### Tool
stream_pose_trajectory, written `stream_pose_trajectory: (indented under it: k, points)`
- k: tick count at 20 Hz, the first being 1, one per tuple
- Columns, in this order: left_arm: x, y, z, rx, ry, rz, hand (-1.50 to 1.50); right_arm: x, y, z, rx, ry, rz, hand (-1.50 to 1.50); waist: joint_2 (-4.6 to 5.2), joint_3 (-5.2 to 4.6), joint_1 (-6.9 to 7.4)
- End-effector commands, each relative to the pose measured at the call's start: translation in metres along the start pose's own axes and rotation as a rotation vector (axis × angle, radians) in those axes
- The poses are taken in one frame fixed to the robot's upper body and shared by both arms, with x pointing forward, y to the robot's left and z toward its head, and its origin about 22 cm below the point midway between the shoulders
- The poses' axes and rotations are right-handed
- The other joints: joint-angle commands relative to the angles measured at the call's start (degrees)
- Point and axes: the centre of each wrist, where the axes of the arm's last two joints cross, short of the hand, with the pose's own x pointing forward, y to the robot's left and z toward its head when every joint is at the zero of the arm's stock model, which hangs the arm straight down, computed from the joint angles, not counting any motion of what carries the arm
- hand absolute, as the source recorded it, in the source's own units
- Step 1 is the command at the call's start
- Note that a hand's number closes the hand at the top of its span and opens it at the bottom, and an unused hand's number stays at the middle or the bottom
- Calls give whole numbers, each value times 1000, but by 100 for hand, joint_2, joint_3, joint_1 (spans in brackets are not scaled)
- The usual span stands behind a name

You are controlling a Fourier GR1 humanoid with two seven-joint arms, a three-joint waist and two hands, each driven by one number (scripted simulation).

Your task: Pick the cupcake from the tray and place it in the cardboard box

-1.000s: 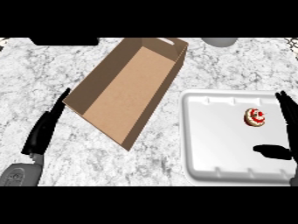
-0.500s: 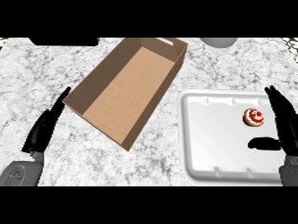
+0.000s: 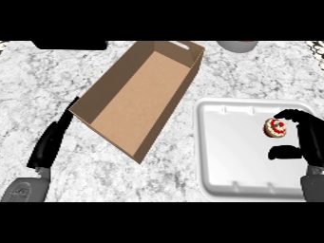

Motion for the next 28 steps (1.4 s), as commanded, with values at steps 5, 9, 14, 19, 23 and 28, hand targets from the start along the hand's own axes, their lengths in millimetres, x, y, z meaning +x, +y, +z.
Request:
stream_pose_trajectory:
  k: [5, 9, 14, 19, 23, 28]
  points:
    - [-11, 5, 5, 7, 8, 1, 0, 10, 16, 1, -185, -18, 26, 150, 62, 107, 18]
    - [6, 3, 1, 17, -8, 4, 0, 0, 8, 9, -242, 8, 72, 150, 56, 107, 5]
    - [5, -4, -4, 4, 16, 6, 0, 85, 26, 10, -286, 17, 49, 150, 51, 88, 21]
    - [25, -10, -17, -60, -81, -15, 0, 119, 58, -1, 13, 32, 48, 150, 287, 14, 826]
    - [30, -16, -21, -103, -100, -22, 0, 154, 46, -28, 0, 64, 102, 150, 241, 6, 1061]
    - [35, -24, -25, -140, -104, -32, 0, 203, 21, -64, -77, 151, 175, 150, 133, 8, 1161]
